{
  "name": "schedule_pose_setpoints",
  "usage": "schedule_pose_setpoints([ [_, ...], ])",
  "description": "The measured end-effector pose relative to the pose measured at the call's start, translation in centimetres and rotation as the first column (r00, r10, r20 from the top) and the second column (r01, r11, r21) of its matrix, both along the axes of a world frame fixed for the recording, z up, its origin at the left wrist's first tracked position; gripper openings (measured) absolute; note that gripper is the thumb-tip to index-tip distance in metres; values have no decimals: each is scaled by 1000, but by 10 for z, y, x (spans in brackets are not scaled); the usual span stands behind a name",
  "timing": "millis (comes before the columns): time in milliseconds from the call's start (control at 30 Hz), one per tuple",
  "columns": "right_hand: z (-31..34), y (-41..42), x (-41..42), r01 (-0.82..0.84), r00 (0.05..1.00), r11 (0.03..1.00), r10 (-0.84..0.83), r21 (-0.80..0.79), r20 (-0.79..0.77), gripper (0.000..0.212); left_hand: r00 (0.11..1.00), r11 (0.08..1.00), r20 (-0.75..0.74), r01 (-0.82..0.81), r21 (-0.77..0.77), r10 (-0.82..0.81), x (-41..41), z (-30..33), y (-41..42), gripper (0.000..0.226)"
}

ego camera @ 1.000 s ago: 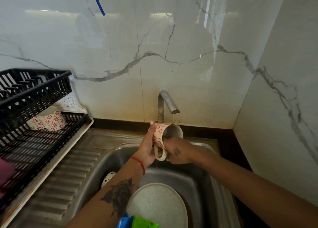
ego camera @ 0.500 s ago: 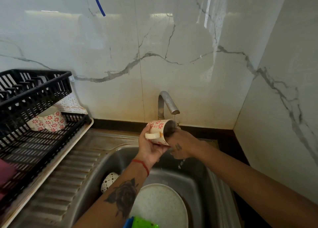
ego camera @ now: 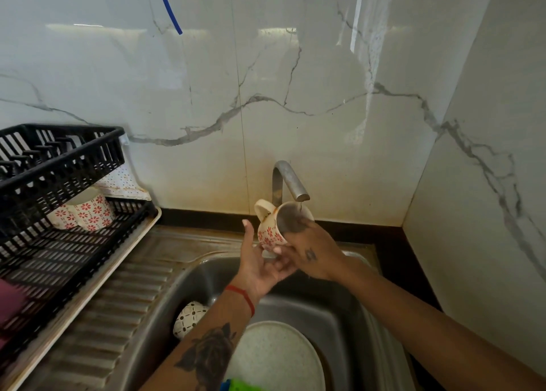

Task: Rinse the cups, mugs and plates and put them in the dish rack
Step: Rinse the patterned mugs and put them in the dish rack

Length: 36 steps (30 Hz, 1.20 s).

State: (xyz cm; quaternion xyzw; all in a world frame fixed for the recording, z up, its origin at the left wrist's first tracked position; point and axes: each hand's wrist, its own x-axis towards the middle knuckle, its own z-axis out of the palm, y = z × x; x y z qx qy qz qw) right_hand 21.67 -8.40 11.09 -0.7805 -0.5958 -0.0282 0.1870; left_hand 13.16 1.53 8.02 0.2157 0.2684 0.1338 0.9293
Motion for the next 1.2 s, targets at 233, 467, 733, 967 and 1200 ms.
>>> schedule_pose_setpoints([
  [233,7,2,-7,37,998,948,-19,-315,61,51,994,995,65,-83,-49,86,8,1,-9,58],
  [467,25,22,-15,54,998,934,-61,-353,-9,38,991,999,128,-27,-48,33,15,0,-10,65],
  [733,29,17,-14,147,838,817,196,-557,509,44,995,998,87,-49,26,46,5,0,-1,57],
  [967,11,13,-23,219,811,859,102,-462,576,57,996,988,10,-93,122,92,7,1,-1,52],
  [1200,7,12,-39,60,835,992,-111,-112,-538,43,1000,995,26,-2,104,-1,6,3,-3,62],
])
